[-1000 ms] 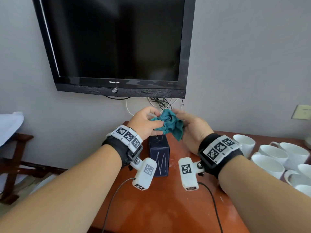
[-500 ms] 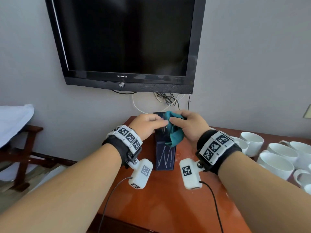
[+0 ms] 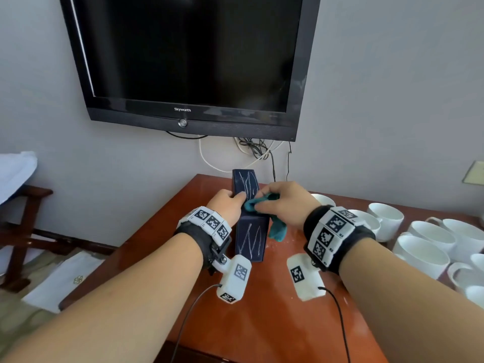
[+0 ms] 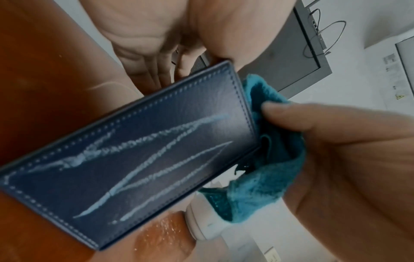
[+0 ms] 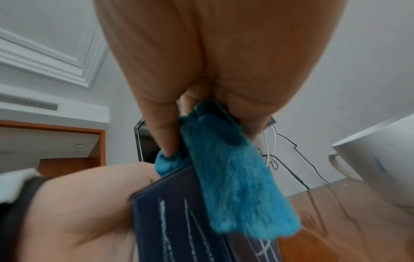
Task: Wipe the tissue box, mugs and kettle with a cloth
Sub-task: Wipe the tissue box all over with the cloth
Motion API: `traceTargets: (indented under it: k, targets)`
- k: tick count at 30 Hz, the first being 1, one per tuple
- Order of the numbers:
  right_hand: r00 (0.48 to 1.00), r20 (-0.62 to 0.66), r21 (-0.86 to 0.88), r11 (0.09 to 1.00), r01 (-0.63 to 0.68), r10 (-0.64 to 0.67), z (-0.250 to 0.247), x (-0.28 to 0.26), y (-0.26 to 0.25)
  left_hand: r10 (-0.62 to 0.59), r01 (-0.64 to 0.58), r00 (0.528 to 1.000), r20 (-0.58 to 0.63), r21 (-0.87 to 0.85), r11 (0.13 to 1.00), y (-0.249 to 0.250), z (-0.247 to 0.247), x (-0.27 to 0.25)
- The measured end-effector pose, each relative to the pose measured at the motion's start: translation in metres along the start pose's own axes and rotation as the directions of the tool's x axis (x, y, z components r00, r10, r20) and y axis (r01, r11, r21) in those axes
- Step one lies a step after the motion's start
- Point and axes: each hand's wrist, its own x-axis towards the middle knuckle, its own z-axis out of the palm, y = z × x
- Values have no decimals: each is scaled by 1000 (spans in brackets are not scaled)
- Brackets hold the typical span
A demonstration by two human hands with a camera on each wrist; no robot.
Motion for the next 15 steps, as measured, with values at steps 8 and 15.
traceTargets:
  k: [8, 15]
  targets:
    - [999, -46, 90, 996, 7, -3, 9, 1, 8, -61, 67, 995, 79, -83, 994, 0, 1, -2]
    - [990, -142, -99, 995, 7, -21, 2, 12, 3, -236, 258, 965, 117, -609, 750, -70, 31, 48]
